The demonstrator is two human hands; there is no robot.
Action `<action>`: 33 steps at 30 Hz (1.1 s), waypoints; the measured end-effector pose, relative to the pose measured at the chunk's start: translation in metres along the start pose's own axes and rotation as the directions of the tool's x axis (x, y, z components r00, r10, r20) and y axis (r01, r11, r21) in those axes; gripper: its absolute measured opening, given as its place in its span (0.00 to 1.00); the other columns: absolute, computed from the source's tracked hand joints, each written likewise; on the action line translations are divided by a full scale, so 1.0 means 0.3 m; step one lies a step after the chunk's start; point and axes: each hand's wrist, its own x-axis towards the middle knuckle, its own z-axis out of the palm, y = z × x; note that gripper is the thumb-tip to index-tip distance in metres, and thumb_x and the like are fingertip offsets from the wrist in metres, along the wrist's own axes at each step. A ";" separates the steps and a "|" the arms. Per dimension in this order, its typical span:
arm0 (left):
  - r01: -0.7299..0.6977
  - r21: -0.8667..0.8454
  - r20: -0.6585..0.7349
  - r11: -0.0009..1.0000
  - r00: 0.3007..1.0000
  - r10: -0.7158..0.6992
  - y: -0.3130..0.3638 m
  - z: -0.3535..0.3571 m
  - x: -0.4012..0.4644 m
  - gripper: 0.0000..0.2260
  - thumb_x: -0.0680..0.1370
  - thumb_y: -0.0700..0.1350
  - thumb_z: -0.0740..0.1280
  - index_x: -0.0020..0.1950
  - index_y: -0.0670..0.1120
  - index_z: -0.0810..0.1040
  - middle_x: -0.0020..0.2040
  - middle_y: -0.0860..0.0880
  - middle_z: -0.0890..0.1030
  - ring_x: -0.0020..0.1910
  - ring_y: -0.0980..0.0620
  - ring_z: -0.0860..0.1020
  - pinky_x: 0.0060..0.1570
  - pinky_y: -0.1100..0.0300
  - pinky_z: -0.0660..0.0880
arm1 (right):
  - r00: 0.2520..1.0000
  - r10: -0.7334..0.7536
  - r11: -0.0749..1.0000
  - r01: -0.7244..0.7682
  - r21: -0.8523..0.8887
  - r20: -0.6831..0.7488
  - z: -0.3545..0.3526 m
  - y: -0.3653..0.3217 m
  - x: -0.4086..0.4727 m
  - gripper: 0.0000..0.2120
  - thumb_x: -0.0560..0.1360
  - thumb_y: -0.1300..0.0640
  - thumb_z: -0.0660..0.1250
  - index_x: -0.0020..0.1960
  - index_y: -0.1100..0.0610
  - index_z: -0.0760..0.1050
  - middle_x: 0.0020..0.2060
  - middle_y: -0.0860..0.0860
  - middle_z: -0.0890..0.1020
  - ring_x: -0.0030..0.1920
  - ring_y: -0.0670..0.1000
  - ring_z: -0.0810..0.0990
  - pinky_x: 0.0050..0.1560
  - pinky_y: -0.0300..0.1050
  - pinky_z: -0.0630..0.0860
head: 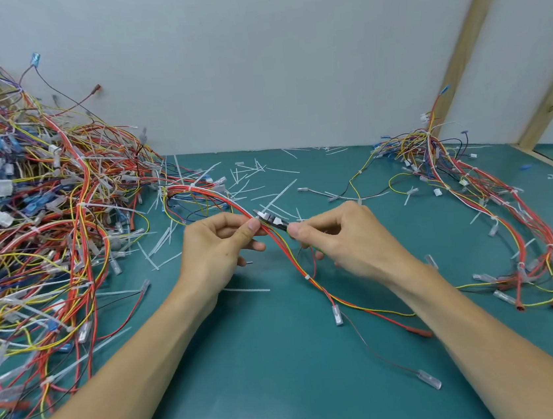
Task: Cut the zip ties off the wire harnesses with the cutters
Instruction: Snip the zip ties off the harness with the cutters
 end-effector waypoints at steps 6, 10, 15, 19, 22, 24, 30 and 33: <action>-0.018 0.005 -0.001 1.000 1.000 0.018 0.002 0.001 0.000 0.05 0.77 0.44 0.73 0.44 0.43 0.82 0.41 0.49 0.87 0.33 0.54 0.84 0.26 0.66 0.73 | 1.000 0.020 0.994 -0.019 -0.105 0.008 0.022 0.006 -0.002 0.25 0.75 0.28 0.62 0.39 0.46 0.85 0.33 0.44 0.85 0.37 0.50 0.83 0.47 0.55 0.82; -0.015 0.006 0.000 1.000 1.000 0.015 0.003 0.003 -0.003 0.05 0.77 0.44 0.73 0.44 0.43 0.82 0.39 0.49 0.87 0.33 0.53 0.84 0.27 0.65 0.73 | 1.000 -0.018 0.992 0.018 -0.126 0.001 0.021 0.011 -0.003 0.31 0.72 0.25 0.58 0.39 0.49 0.85 0.29 0.52 0.82 0.33 0.52 0.79 0.43 0.55 0.80; -0.006 0.012 0.003 1.000 1.000 0.006 0.004 0.000 -0.003 0.05 0.77 0.44 0.73 0.44 0.43 0.81 0.40 0.49 0.87 0.34 0.53 0.84 0.27 0.63 0.73 | 0.995 -0.095 0.967 0.084 -0.242 -0.035 0.033 0.020 0.003 0.37 0.75 0.27 0.55 0.44 0.62 0.81 0.33 0.62 0.76 0.31 0.56 0.65 0.33 0.53 0.69; -0.008 0.010 0.007 1.000 1.000 0.008 0.004 0.001 -0.003 0.05 0.77 0.44 0.73 0.44 0.43 0.81 0.41 0.49 0.87 0.33 0.53 0.84 0.26 0.64 0.73 | 0.985 -0.159 0.949 0.135 -0.285 -0.062 0.022 0.013 -0.003 0.32 0.78 0.31 0.58 0.33 0.58 0.74 0.28 0.59 0.65 0.30 0.51 0.58 0.31 0.50 0.58; -0.006 0.009 0.011 1.000 1.000 0.006 0.003 0.000 -0.003 0.05 0.78 0.44 0.73 0.44 0.43 0.81 0.41 0.49 0.87 0.33 0.53 0.84 0.26 0.64 0.73 | 0.983 -0.172 0.939 0.147 -0.310 -0.057 0.018 0.003 -0.007 0.30 0.80 0.34 0.61 0.30 0.55 0.64 0.29 0.57 0.60 0.30 0.52 0.57 0.31 0.49 0.56; -0.006 0.009 0.014 1.000 1.000 0.006 0.003 0.000 -0.003 0.05 0.78 0.44 0.72 0.44 0.43 0.81 0.41 0.49 0.87 0.33 0.53 0.84 0.26 0.64 0.73 | 0.983 -0.173 0.935 0.146 -0.323 -0.055 0.017 0.001 -0.006 0.30 0.79 0.34 0.61 0.30 0.55 0.62 0.29 0.57 0.60 0.31 0.52 0.57 0.31 0.50 0.57; -0.012 0.003 0.021 1.000 1.000 0.012 0.003 -0.002 -0.004 0.05 0.78 0.44 0.72 0.44 0.44 0.81 0.42 0.49 0.87 0.33 0.53 0.84 0.26 0.64 0.73 | 0.982 -0.181 0.934 0.155 -0.321 -0.052 0.017 0.003 -0.003 0.30 0.80 0.35 0.62 0.30 0.55 0.61 0.29 0.58 0.59 0.32 0.52 0.56 0.32 0.50 0.56; -0.011 0.003 0.019 1.000 1.000 0.011 0.004 -0.001 -0.004 0.05 0.78 0.44 0.73 0.43 0.44 0.81 0.42 0.49 0.87 0.33 0.53 0.84 0.26 0.64 0.74 | 0.982 -0.183 0.936 0.158 -0.314 -0.053 0.020 0.004 -0.003 0.30 0.80 0.35 0.62 0.30 0.55 0.60 0.29 0.58 0.59 0.32 0.52 0.56 0.32 0.50 0.56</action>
